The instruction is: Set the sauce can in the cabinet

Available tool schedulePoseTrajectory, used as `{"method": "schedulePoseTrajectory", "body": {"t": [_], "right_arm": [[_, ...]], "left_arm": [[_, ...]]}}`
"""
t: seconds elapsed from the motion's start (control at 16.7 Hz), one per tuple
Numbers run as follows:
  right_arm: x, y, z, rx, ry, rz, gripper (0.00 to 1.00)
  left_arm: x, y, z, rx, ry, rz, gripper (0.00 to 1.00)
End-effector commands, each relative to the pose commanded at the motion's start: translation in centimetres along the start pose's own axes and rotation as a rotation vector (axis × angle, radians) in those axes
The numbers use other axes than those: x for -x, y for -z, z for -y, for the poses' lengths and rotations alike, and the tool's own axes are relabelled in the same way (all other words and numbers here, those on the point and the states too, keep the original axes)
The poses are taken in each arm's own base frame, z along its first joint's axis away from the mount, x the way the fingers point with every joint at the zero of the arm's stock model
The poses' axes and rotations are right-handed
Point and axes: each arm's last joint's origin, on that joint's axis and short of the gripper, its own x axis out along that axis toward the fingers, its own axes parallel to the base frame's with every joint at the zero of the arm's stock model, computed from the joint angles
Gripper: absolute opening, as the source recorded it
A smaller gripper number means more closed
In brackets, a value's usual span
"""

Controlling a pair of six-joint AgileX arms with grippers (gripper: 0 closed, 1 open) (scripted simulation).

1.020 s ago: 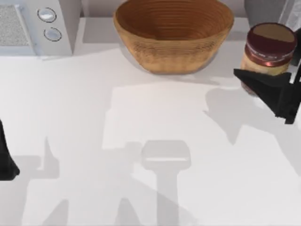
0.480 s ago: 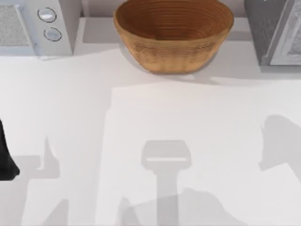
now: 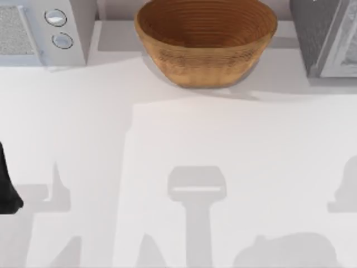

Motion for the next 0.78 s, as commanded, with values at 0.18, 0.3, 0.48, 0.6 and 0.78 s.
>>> {"method": "schedulePoseTrajectory", "body": {"t": [0.18, 0.3, 0.48, 0.6, 0.78], "right_arm": [[0.0, 0.0, 0.0, 0.000, 0.001, 0.000, 0.00], [0.0, 0.0, 0.0, -0.001, -0.004, -0.001, 0.00], [0.0, -0.8, -0.1, -0.002, -0.011, -0.003, 0.00], [0.0, -2.6, -0.2, -0.005, -0.018, -0.010, 0.00], [-0.3, -7.2, -0.5, -0.012, -0.022, -0.023, 0.00]], "left_arm": [[0.0, 0.0, 0.0, 0.000, 0.000, 0.000, 1.00], [0.0, 0.0, 0.0, 0.000, 0.000, 0.000, 1.00], [0.0, 0.0, 0.0, 0.000, 0.000, 0.000, 1.00], [0.0, 0.0, 0.0, 0.000, 0.000, 0.000, 1.00], [0.0, 0.0, 0.0, 0.000, 0.000, 0.000, 1.00]]}}
